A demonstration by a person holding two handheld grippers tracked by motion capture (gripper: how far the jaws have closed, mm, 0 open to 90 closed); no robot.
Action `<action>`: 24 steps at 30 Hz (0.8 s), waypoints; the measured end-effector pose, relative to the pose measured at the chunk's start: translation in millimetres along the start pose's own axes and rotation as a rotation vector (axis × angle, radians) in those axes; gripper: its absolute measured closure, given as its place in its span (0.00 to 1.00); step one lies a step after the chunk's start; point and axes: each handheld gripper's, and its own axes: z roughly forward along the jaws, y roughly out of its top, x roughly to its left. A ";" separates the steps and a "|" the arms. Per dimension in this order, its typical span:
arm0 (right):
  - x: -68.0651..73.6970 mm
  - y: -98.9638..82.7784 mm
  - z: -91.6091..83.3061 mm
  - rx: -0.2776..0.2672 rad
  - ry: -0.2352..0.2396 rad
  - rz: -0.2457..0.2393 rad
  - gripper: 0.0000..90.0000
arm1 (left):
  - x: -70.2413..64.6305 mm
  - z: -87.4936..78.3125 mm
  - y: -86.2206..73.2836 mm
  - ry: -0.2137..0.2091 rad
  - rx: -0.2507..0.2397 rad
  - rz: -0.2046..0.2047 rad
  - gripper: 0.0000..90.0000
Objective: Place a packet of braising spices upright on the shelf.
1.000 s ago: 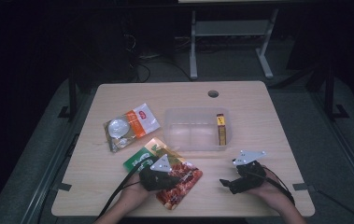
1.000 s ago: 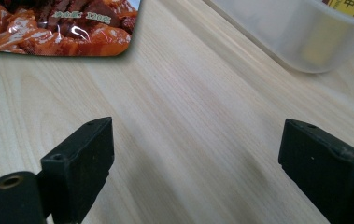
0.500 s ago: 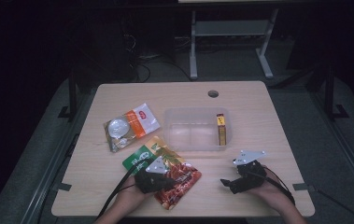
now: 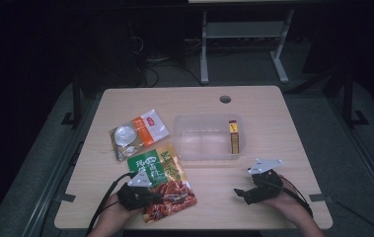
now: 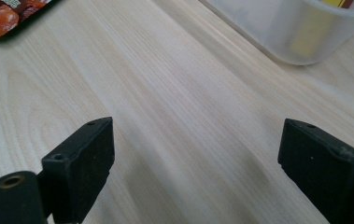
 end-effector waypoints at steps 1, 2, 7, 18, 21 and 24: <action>0.2 0.0 0.1 0.001 -0.001 -0.002 0.11 | 3.7 -5.7 -4.0 0.027 0.014 0.014 1.00; 0.6 0.0 0.0 0.002 0.000 -0.002 0.11 | 7.3 -10.6 -8.7 0.043 0.019 -0.004 1.00; -0.6 1.4 0.8 0.003 -0.002 -0.003 0.11 | 15.1 -19.4 -14.4 0.039 -0.003 -0.044 1.00; -1.3 3.4 1.7 0.000 0.004 -0.011 0.11 | -10.1 36.3 60.3 -0.067 -0.058 0.099 1.00; -1.8 2.0 0.7 -0.002 0.004 -0.011 0.11 | -13.0 54.1 78.4 -0.074 -0.054 0.123 1.00; -2.7 1.4 -0.9 -0.005 0.004 -0.008 0.11 | -15.5 69.0 91.0 -0.080 -0.042 0.144 1.00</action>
